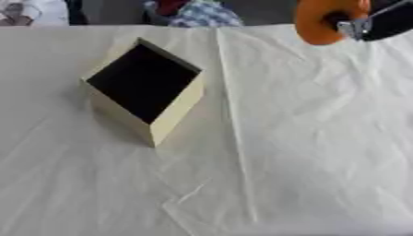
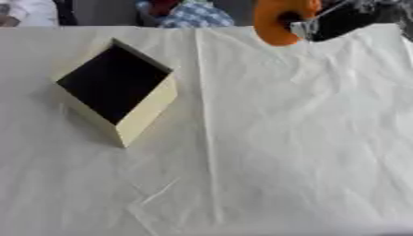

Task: Pick up objects on the table and place them in the box.

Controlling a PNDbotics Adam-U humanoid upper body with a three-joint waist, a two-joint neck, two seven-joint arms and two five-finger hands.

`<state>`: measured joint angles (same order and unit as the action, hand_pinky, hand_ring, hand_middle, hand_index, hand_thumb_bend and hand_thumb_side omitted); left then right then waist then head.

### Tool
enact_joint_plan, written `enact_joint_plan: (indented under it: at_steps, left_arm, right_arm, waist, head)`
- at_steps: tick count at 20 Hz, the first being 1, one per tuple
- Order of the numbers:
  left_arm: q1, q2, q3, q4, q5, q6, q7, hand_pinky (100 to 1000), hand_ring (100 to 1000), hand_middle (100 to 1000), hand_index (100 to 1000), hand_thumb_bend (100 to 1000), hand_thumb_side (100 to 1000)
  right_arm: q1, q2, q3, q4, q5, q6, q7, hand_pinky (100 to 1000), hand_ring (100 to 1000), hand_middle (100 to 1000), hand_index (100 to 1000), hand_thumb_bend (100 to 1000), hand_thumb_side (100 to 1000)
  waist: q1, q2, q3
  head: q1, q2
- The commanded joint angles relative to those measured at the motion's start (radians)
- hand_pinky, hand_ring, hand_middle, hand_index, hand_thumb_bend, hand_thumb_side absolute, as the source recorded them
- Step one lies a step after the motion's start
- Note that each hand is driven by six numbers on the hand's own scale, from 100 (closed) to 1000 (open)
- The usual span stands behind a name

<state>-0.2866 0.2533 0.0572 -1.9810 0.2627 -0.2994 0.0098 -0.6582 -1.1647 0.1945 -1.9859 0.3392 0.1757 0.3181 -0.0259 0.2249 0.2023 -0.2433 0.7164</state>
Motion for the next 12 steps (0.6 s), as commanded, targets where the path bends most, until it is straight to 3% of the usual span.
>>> enact_joint_plan:
  at_steps: [1,5,12]
  left_arm:
    - [-0.024,0.011,-0.003,-0.019,0.013,-0.003,-0.007,719,794,799,729,100,752]
    - [-0.045,0.009,-0.008,-0.019,0.024,-0.005,-0.012,719,794,798,730,100,749]
    - [-0.107,0.001,-0.034,-0.019,0.067,-0.020,-0.037,720,793,794,732,100,739]
  right_arm:
    - [-0.102,0.067,0.019,-0.014,0.045,0.015,0.054,153,510,423,477,199,100]
    - [-0.217,0.176,0.050,-0.005,0.105,0.040,0.104,153,510,423,477,197,100]
    - [-0.374,0.367,0.106,0.143,0.254,0.000,0.113,140,507,416,471,175,100]
  waist:
    - [0.000,-0.010,0.007]
    - [-0.004,-0.003,0.023]
    - [-0.006,0.020,0.064]
  head:
    - [-0.025,-0.018]
    - [-0.054,-0.024]
    - [-0.105,-0.043]
